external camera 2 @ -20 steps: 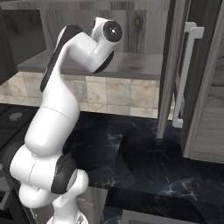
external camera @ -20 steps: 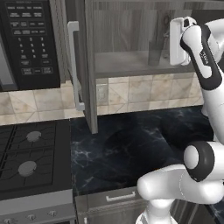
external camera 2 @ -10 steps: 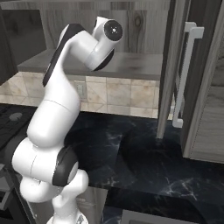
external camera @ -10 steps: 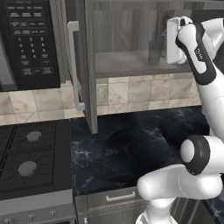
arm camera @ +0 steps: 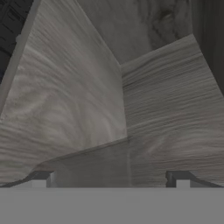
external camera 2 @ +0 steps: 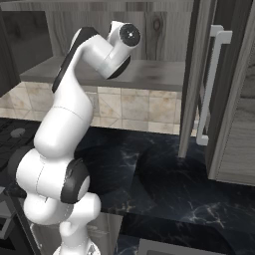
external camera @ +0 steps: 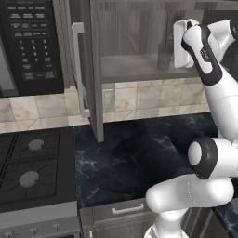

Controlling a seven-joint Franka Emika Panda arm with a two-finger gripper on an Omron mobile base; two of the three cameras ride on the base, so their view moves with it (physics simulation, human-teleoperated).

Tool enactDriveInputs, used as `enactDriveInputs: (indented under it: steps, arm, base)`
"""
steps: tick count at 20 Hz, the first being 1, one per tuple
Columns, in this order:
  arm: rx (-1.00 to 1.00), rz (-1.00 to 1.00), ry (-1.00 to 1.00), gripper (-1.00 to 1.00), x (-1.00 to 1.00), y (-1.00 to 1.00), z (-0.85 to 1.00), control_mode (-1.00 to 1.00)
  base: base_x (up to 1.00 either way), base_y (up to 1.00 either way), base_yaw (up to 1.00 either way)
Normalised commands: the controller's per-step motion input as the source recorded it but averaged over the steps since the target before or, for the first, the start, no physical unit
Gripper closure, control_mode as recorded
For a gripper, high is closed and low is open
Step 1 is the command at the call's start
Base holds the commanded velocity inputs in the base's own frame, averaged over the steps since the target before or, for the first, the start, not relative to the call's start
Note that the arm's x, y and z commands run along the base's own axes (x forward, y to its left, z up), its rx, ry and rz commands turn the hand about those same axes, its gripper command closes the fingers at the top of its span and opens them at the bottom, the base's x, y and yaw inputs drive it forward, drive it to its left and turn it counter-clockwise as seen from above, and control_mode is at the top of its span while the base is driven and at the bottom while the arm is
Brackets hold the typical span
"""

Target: There is a bowl on the dining counter. Grab a lemon wedge from the fridge and place it in the bowl. Then get the liquor bottle and glass cup from the cabinet and place them next to the bowl.

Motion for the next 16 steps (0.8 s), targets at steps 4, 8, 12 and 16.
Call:
enactDriveInputs:
  steps: [4,8,12,16]
  arm:
    - [-0.01,0.00,0.00,-1.00,0.13,0.00,-0.07,-1.00]
    - [0.00,0.00,0.00,-1.00,0.08,0.00,-0.01,-1.00]
    - [0.00,0.00,0.00,-1.00,0.07,0.00,-0.01,-1.00]
    - [-0.02,0.00,0.00,-1.00,0.08,0.00,-0.08,-1.00]
  base:
    - [0.00,0.00,0.00]
    - [0.00,0.00,0.00]
    - [0.00,0.00,0.00]
    - [0.00,0.00,0.00]
